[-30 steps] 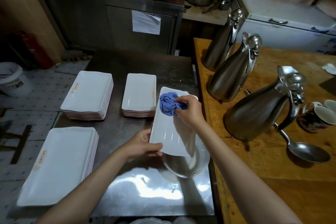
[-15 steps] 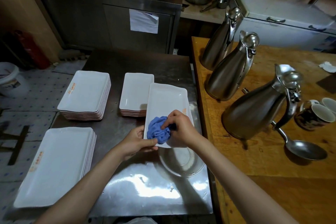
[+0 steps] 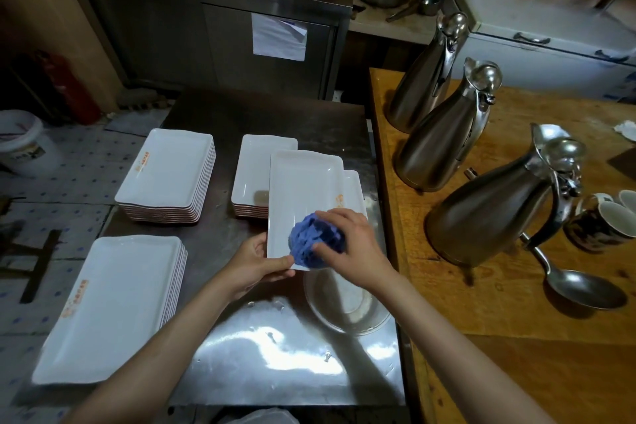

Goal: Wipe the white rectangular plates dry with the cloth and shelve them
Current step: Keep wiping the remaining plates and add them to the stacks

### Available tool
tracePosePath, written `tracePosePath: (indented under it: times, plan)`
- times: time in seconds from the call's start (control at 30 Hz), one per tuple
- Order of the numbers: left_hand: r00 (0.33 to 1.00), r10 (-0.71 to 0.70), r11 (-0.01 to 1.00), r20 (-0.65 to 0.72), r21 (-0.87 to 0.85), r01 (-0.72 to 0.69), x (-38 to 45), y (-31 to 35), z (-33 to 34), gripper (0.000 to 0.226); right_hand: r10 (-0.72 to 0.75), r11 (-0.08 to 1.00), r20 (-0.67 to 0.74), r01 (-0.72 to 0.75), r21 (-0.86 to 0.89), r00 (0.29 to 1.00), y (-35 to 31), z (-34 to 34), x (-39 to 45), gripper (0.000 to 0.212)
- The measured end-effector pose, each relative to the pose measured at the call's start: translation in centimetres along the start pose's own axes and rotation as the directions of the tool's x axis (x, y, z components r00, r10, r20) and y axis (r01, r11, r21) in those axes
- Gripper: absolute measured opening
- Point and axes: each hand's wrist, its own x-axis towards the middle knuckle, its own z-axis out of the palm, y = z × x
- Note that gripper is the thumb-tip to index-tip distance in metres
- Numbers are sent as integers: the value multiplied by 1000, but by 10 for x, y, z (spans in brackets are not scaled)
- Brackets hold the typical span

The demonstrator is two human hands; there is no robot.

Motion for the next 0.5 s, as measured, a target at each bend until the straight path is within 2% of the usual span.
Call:
tracePosePath:
  times: [0.07,0.13,0.3,0.5]
  plan:
    - [1000,12,1000,3,3,-12,0,1,-1,35,-15,993,67,23,-112,998,1,8,-1,60]
    - [1000,18,1000,5,3,-18,0,2,-4,35,-15,986,60,25,-167,998,5,14,2,62]
    - [1000,14,1000,-17,15,-14,1,0,-16,35,-118,976,-21,112,-187,993,11,29,12,40]
    - [999,-8,1000,-50,23,9,6,-5,-32,35,-109,987,-213,80,-140,971,16,48,28,38]
